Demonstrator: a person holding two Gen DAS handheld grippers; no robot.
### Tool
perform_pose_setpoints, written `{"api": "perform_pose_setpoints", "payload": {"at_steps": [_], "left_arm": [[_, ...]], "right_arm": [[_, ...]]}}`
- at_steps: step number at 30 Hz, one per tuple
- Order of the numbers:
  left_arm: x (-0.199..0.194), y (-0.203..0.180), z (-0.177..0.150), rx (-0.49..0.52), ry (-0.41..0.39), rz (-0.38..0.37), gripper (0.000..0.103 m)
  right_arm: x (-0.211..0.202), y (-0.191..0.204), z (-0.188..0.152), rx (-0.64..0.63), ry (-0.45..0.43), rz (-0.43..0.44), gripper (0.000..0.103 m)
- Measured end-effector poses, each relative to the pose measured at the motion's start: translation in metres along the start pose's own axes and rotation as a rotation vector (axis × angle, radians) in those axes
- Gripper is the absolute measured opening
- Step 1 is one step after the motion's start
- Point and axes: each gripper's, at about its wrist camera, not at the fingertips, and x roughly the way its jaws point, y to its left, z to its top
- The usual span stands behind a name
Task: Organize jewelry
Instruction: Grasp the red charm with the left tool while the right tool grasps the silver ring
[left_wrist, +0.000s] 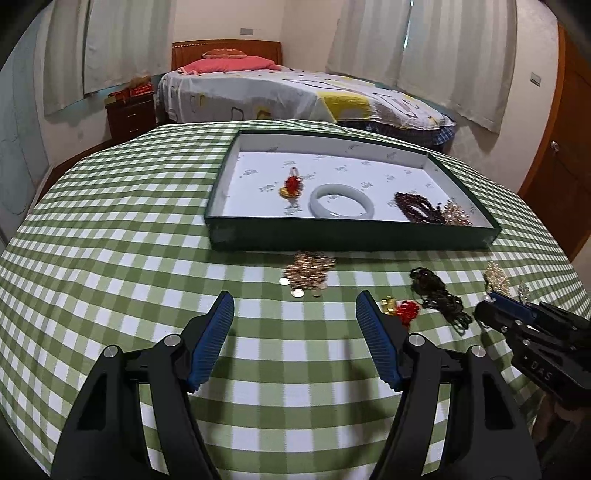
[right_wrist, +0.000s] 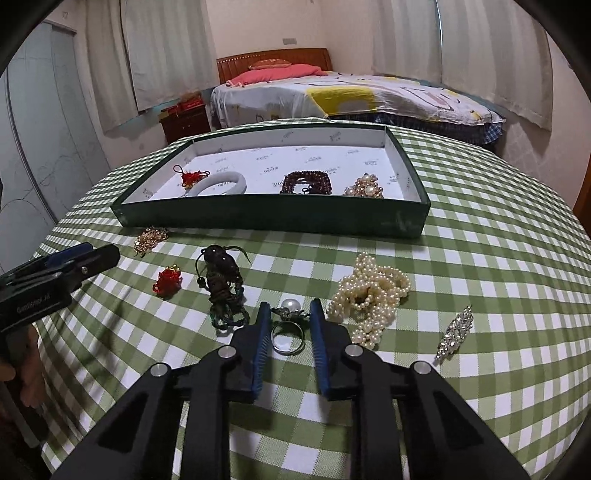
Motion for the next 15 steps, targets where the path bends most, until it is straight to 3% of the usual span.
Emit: {"api": "perform_pose_setpoints", "payload": {"at_steps": [13,15], "left_arm": [[0.017,-0.051,-0.002,0.087,0.051,-0.091,0.054],[0.023,-0.055,-0.002,0.097,0.072,-0.098,0.043]], "right_arm": [[-0.005,-0.008,0.002,0.026,-0.023,0.017,0.022],[-0.005,-0.010,0.001,0.033,-0.024,0.021,0.022]]}}
